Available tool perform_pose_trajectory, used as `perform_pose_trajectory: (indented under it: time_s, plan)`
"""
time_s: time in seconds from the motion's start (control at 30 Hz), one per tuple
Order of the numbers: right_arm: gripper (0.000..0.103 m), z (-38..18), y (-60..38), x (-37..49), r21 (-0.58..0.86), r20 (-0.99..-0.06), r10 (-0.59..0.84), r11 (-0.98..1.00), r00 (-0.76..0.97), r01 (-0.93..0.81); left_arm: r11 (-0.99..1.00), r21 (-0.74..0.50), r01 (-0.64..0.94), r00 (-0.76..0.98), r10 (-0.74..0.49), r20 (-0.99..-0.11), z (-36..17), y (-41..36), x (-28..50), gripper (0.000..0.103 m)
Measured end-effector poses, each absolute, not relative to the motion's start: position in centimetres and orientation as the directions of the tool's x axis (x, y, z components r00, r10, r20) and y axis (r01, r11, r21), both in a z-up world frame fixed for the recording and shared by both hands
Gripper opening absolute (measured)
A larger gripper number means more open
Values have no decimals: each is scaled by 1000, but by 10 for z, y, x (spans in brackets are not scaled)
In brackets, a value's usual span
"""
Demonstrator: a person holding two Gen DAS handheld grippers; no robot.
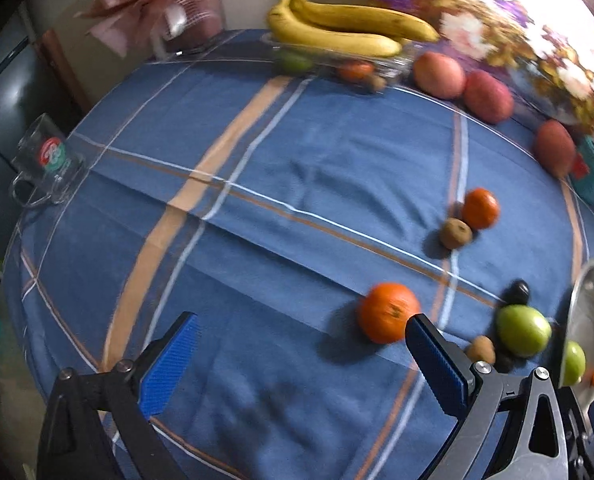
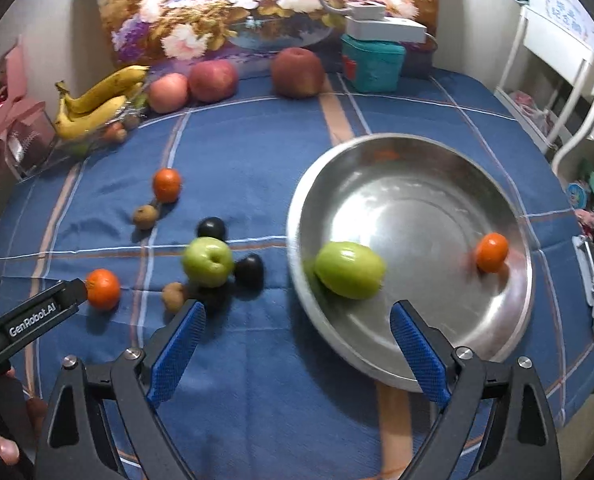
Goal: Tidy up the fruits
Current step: 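Lift both open grippers out of the steel plate toward the fruit, then close the left gripper on a tangerine while the right gripper approaches a dark plum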
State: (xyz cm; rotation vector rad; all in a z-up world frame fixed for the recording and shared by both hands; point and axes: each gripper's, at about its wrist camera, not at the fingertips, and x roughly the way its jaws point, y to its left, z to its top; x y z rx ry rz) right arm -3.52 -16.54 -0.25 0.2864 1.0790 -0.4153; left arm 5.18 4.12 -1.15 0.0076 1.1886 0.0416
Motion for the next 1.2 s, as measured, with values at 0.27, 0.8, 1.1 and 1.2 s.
perform_pose_trajectory:
  time_s: [0.27,0.8,1.1,1.2]
  plan:
    - [94,-2,-127,-17,-15,-870,-175,944,461,331,998,20,-68,417,46,-908,-7,57,58,103]
    - [93,-19,-130,1,182,-891,-1,915,454,361,982,-183,-52,365,-151,-918,-14,63,71,103]
    - [48,-28,-143,1,190,-907,-4,888,422,418,976,-207,64,313,-217,-925,-26,30,70,88]
    - [43,-34,-147,2,222,-910,27,874,414,432,972,-226,67,288,-235,-928,-32,28,73,83]
